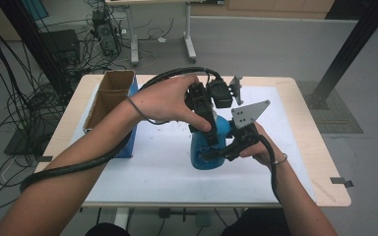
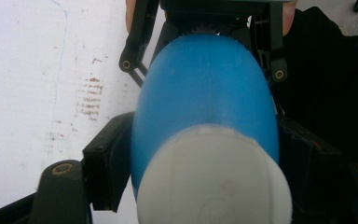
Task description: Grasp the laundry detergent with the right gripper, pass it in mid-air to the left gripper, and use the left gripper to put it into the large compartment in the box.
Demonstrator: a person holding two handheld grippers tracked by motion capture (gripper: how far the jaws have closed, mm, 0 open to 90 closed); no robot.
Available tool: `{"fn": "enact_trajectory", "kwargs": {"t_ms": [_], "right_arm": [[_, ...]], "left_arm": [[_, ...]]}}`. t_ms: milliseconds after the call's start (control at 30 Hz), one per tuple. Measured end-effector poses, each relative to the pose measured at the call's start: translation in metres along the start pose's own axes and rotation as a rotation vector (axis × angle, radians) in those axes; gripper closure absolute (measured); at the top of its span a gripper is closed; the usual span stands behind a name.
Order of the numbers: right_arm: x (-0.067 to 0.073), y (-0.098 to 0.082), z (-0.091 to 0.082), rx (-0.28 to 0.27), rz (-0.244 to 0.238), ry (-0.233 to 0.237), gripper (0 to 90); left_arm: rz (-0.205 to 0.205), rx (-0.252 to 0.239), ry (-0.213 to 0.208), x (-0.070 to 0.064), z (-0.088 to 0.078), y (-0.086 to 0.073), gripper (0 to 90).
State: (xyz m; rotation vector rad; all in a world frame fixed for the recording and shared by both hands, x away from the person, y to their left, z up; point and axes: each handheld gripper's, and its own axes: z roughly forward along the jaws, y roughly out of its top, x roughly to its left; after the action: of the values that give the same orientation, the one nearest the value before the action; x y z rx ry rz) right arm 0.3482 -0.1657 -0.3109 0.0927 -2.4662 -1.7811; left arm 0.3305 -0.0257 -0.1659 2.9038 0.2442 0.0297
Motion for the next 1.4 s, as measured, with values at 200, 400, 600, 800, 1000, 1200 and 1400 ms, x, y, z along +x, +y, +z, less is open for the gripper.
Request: {"fn": "enact_trajectory", "kwargs": {"t_ms": [200,400,600,800,1000,1200,1400], "right_arm": [[0.0001,0.0,0.0004,0.001,0.0,0.001,43.6],[0.0,-0.0001,0.0015,0.002,-0.003,0.002,43.5],[-0.0001,0.0004,0.0013,-0.001,-0.005,0.003,43.6],[0.0002,0.0005,0.0013,0.0,-0.009,0.004,43.7],[-0.0001,0.0006,0.0003,0.002,-0.01,-0.003,43.6],[0.0001,0.0005,0.0004,0.0,-0.009,-0.004,43.6],[0.001,0.0009,0.0006,0.0,-0.013,-0.004,43.6]], "left_arm": [[0.004,0.003,0.0,0.0009,-0.0002,0.0003,36.9],[0.005,0.007,-0.002,0.0013,-0.0005,-0.0005,37.1],[-0.007,0.007,0.003,0.0006,-0.0014,-0.0004,37.4],[-0.011,0.015,0.002,0.0004,-0.0012,0.0,37.5],[-0.006,-0.005,0.009,0.0006,-0.0013,-0.001,37.5],[-0.005,-0.003,0.018,-0.0014,-0.001,-0.0004,37.5],[0.0,0.005,0.021,-0.0027,-0.0018,0.0003,37.5]]}}
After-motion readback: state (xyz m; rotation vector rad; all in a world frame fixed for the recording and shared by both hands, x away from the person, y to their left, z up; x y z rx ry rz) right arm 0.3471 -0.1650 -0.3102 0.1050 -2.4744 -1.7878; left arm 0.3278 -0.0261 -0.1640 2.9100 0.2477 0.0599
